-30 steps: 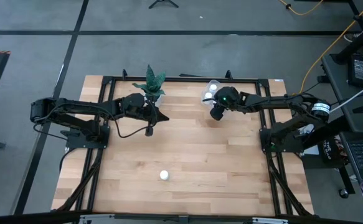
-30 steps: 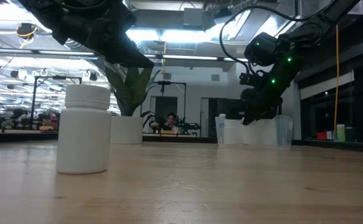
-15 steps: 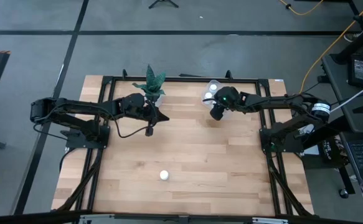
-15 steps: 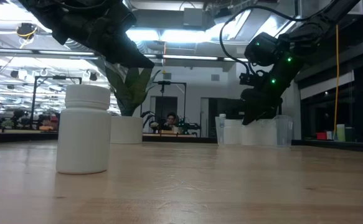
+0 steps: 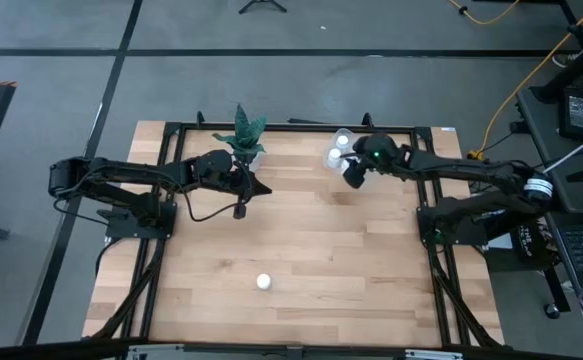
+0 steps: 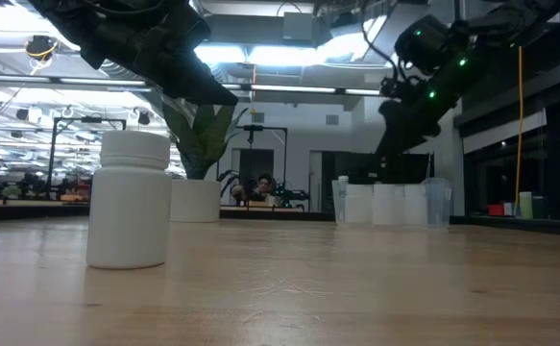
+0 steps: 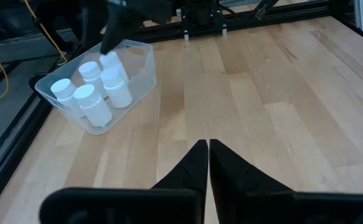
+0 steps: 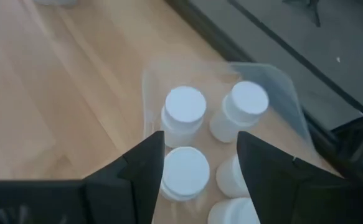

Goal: Pick and place pill bottles into a basket
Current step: Put the white pill bottle into the transparent bin

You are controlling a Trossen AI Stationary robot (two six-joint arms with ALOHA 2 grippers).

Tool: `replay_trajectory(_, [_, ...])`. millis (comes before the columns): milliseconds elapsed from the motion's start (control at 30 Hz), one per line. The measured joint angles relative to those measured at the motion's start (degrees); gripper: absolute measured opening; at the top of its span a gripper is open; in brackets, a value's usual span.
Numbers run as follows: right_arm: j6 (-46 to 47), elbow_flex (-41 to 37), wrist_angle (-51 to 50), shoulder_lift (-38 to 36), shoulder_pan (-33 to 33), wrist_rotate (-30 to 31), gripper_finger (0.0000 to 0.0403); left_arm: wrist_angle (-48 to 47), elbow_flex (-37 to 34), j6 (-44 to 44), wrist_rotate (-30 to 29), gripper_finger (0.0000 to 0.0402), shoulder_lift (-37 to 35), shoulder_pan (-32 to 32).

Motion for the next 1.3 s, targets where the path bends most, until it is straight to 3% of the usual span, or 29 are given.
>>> replay_trajectory(267, [-0.19,0.02,-5.49,-7.46,4.06,-0.14,0.0183,0.01,0.0,-0.02,0.0,0.0006,0.0,0.0])
replay_trajectory(600, [-1.73,-3.77,-1.59,-11.38,18.71,-0.13,0.0012,0.51,0.0,0.13,0.0,0.0013,0.0,0.0])
replay_trajectory(1000, [-1.03,-10.69,8.25,-13.1,26.66,-0.1,0.0008,0.61,0.0,0.13,0.0,0.0012,0.0,0.0])
replay_trajectory(1300, [-1.77,-15.11,20.07,-13.1,29.14,-0.1,0.0008,0.52,0.0,-1.85,-0.02,0.0025,0.0,0.0])
